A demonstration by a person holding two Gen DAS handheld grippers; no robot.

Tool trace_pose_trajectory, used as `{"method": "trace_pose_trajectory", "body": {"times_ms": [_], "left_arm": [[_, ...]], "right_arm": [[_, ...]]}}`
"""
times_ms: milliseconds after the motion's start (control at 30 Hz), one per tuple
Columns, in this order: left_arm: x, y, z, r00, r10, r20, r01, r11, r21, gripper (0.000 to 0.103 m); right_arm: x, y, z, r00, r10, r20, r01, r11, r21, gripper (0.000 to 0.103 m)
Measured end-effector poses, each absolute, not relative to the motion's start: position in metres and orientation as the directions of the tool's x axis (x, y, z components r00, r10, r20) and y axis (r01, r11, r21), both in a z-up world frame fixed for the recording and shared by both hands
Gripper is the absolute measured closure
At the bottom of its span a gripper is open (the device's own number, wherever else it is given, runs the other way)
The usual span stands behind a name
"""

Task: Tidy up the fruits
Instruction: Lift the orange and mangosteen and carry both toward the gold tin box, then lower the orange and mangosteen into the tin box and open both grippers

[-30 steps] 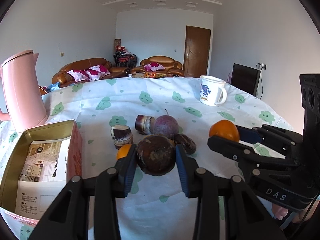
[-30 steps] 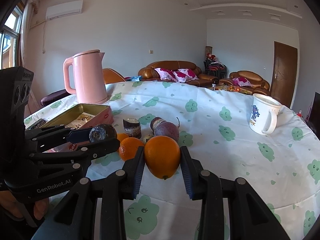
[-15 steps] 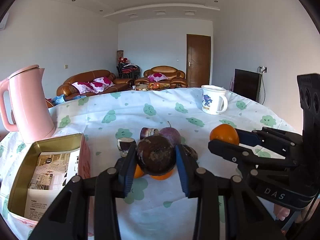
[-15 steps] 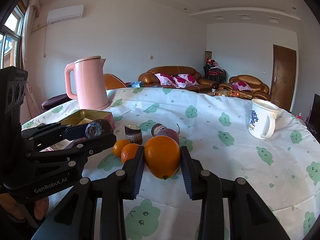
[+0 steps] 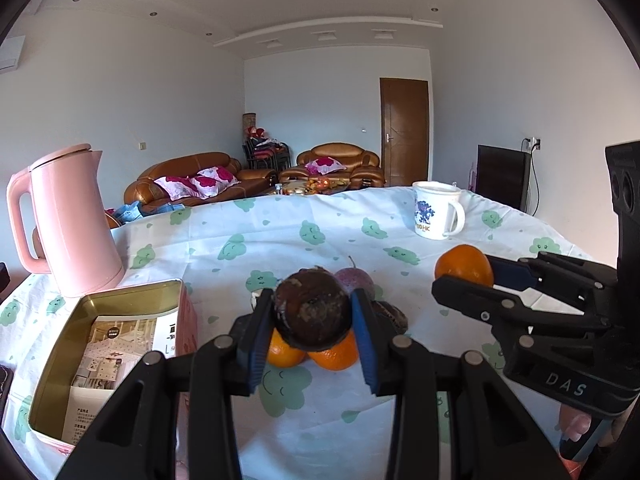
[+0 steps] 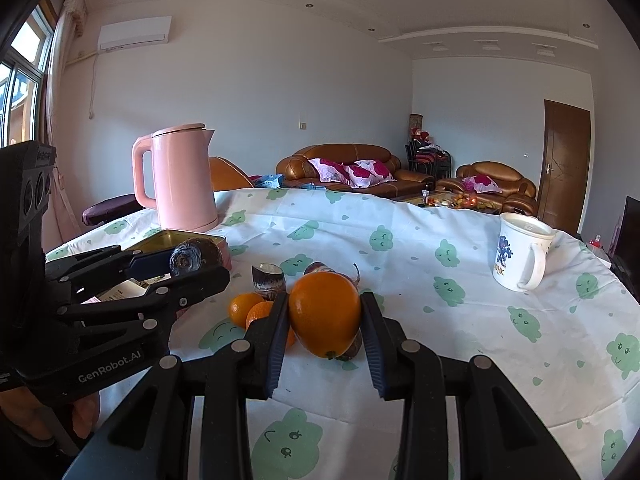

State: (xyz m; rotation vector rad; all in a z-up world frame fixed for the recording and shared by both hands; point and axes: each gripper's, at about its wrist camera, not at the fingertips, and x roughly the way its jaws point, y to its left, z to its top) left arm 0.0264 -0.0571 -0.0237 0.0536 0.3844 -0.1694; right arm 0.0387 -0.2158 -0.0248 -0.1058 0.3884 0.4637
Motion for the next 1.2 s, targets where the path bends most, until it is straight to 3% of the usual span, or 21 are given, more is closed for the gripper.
{"method": "trace_pose_trajectory", "body": {"times_ms": [500,1200], "left_arm": [[0.022,-0.052,-0.019,0.937,-0.098,-0.335,0.123,0.991,0.053,0.064],[0.024,-0.015,-0.017,0.944,-0.011,-0.329,0.025,0.999,0.038,0.064]], "right_arm": [[0.032,-0.216,-0.014,0.851,0.414,-0.323,-0.444,0.896,-0.021,0.066],[0.038,-0.176,-0.007,0.831,0.447,-0.329,-0.495,0.866,-0.075,0.066]]}}
